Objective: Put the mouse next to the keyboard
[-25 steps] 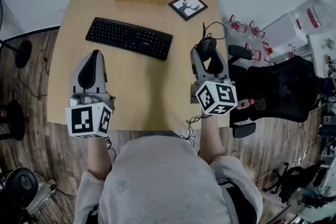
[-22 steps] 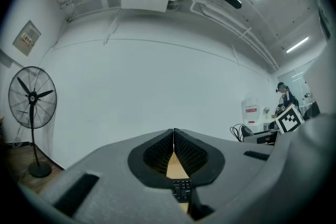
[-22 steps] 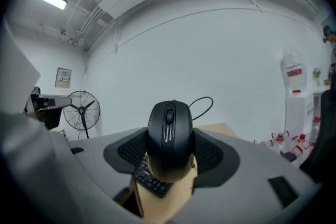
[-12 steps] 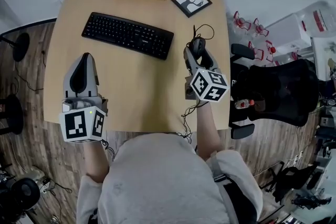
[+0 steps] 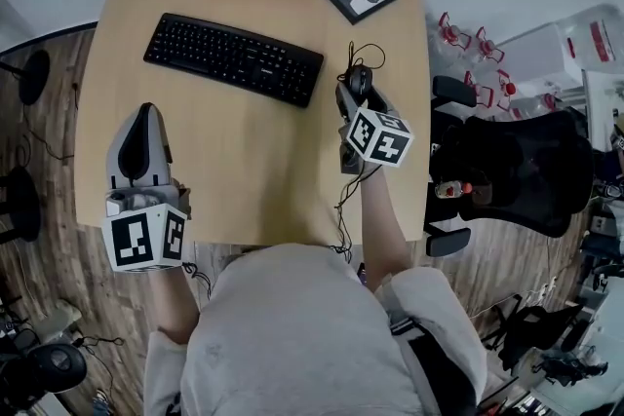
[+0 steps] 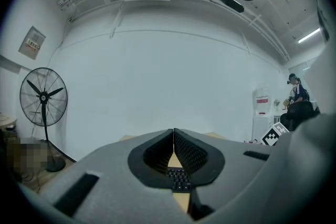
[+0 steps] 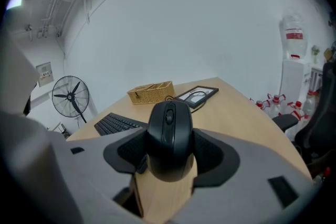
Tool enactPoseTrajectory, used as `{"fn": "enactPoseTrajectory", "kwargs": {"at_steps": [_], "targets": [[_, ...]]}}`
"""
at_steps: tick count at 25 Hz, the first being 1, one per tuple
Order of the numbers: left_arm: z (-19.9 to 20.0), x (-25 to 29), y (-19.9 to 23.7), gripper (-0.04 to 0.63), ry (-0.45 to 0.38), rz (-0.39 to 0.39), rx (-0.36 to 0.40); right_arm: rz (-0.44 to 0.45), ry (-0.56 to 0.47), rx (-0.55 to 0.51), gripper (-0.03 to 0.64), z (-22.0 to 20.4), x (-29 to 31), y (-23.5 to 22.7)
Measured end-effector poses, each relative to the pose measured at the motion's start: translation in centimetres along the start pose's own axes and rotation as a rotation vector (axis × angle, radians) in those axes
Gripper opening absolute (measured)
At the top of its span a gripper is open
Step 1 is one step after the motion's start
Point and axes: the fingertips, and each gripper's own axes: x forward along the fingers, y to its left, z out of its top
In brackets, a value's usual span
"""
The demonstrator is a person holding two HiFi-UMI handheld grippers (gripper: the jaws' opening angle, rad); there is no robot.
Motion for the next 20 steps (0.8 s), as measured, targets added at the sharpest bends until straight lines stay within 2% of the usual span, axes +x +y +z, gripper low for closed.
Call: {"fn": "enactPoseTrajectory", "kwargs": {"at_steps": [13, 20], "targets": [[-1.4, 0.4, 1.2, 0.010, 0.036, 0.040, -0.001, -0.027, 0.201, -0.017, 0.259, -4.1, 4.0, -0.6], [-2.0, 0.5, 1.9, 0.010, 0.057, 0.058, -0.001, -0.088, 0.290, -0.024, 0.259, -5.8, 5.1, -1.2]]}}
